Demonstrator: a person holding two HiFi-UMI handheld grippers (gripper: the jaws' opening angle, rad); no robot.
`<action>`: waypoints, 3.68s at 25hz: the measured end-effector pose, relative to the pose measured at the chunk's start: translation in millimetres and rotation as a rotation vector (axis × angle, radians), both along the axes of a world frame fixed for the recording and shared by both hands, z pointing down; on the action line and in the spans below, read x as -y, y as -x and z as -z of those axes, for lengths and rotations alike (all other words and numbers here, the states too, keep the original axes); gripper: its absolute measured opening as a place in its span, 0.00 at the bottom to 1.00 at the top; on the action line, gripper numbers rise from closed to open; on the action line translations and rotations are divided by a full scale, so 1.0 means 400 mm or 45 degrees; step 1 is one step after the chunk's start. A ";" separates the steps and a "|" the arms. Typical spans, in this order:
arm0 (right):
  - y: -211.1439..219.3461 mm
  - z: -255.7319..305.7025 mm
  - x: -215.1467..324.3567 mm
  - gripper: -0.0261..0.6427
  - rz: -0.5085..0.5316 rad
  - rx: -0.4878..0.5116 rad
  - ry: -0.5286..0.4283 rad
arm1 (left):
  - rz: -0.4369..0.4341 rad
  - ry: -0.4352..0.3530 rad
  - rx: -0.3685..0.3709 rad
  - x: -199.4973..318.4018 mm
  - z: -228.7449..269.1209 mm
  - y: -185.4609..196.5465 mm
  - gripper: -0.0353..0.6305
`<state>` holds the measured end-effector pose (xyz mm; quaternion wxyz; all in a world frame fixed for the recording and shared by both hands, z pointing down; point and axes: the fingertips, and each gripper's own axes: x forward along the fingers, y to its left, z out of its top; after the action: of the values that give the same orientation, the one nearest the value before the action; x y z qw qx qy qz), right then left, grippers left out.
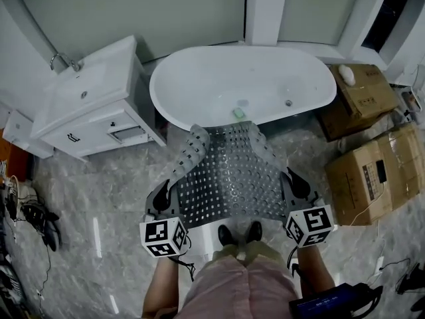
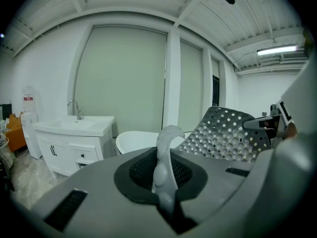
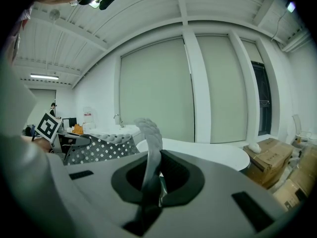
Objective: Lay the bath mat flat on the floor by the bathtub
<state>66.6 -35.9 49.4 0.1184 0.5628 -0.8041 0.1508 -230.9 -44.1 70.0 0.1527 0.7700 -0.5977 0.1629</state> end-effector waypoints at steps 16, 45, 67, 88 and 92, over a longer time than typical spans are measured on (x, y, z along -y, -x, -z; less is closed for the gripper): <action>-0.066 0.021 0.015 0.08 -0.006 0.011 -0.041 | 0.004 -0.023 0.029 0.013 0.019 -0.053 0.10; -0.153 -0.324 -0.056 0.08 -0.016 0.041 0.347 | -0.002 0.370 0.069 -0.064 -0.316 -0.129 0.10; -0.130 -0.406 -0.020 0.08 -0.023 0.020 0.349 | -0.044 0.393 0.115 -0.030 -0.408 -0.132 0.10; -0.121 -0.604 -0.005 0.08 -0.025 -0.020 0.378 | -0.079 0.440 0.114 -0.008 -0.628 -0.123 0.10; -0.135 -0.684 -0.043 0.08 -0.052 -0.024 0.386 | -0.054 0.445 0.099 -0.032 -0.681 -0.126 0.10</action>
<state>120.8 -18.8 322.8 0.2063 0.5563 -0.7593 0.2675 -180.4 -31.3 342.3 0.2574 0.7373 -0.5494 0.2973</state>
